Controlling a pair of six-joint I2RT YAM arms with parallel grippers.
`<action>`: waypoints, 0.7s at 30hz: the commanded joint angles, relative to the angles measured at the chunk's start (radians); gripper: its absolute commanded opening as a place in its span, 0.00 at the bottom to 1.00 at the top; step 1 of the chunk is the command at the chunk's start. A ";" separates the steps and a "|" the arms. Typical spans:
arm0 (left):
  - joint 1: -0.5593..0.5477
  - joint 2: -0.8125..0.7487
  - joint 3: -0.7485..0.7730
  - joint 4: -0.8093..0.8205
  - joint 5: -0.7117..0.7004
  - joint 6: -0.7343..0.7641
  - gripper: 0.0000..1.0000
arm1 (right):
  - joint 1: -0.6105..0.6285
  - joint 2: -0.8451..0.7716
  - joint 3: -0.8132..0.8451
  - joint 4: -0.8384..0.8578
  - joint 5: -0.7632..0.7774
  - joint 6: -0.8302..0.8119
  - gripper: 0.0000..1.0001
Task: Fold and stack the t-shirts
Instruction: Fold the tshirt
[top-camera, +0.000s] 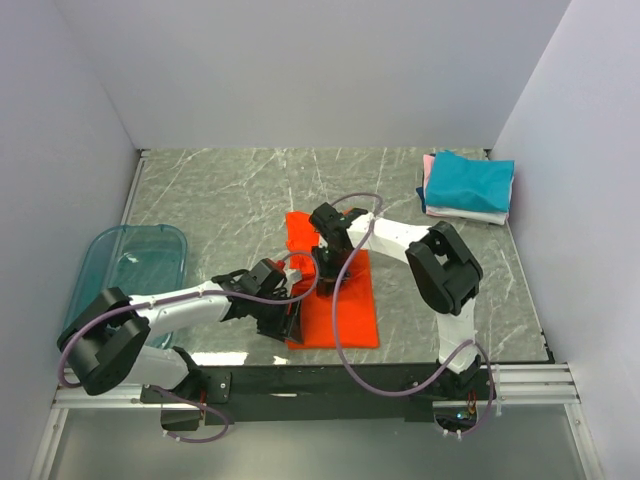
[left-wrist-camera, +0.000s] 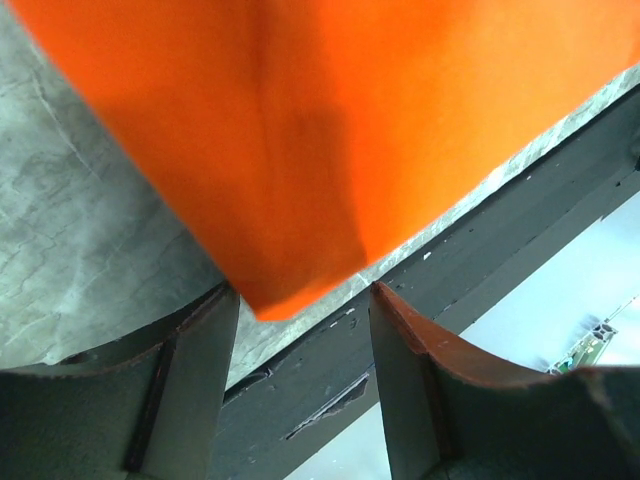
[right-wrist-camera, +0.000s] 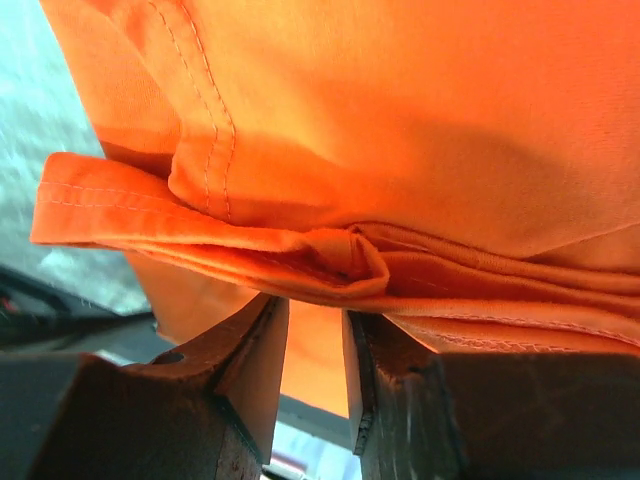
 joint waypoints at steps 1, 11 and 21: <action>-0.005 0.015 0.004 0.030 0.023 0.019 0.60 | -0.006 0.031 0.090 -0.011 0.095 0.010 0.35; -0.005 0.023 -0.014 0.030 -0.003 -0.002 0.61 | -0.055 0.104 0.245 -0.038 0.184 0.017 0.35; -0.005 0.013 -0.006 0.019 -0.025 -0.001 0.61 | -0.108 0.189 0.406 -0.064 0.209 0.013 0.35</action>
